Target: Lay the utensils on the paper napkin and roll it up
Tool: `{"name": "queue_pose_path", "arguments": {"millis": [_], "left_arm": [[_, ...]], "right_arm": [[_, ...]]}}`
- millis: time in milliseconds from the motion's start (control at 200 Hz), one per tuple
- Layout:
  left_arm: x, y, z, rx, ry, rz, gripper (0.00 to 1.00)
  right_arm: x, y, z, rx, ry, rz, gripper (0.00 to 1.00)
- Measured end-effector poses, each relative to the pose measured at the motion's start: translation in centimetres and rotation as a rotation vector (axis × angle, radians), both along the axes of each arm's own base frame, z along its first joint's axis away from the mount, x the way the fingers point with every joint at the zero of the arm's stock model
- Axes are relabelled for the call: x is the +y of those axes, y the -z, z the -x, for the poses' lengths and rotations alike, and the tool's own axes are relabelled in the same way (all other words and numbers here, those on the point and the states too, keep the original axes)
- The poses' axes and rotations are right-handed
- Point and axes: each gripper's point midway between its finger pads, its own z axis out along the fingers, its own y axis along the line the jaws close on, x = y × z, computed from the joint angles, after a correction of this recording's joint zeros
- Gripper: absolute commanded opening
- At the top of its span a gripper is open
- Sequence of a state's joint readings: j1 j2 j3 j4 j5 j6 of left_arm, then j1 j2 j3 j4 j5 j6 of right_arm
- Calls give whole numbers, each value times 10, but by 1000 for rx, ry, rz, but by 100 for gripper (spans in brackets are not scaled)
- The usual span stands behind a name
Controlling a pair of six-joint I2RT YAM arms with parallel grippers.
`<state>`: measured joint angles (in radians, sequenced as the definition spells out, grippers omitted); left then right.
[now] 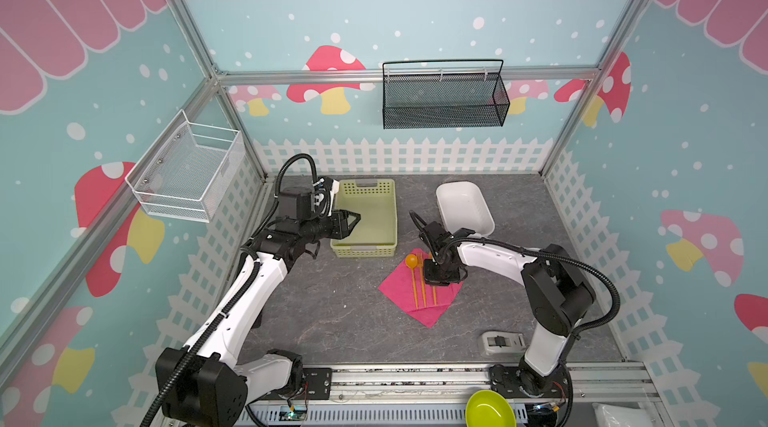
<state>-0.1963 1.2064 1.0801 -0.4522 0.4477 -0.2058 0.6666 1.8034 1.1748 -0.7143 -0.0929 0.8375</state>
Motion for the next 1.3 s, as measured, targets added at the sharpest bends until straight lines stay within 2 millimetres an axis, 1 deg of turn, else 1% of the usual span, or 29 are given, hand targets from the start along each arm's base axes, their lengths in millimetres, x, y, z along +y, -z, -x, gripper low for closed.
{"name": "queue_pose_path", "arguments": {"millis": [310, 560, 941, 1091, 1301], "left_arm": [[1, -2, 0, -2, 0, 6, 47], [2, -2, 0, -2, 1, 10, 47], [2, -2, 0, 0, 0, 13, 47], [2, -2, 0, 1, -1, 14, 47], [4, -2, -1, 3, -5, 17, 47]], "right_arm": [[-1, 12, 1, 25, 8, 27, 0], [2, 9, -2, 18, 7, 21, 0], [6, 9, 0, 17, -5, 20, 0], [5, 13, 1, 25, -5, 27, 4], [5, 13, 1, 25, -3, 26, 9]]}}
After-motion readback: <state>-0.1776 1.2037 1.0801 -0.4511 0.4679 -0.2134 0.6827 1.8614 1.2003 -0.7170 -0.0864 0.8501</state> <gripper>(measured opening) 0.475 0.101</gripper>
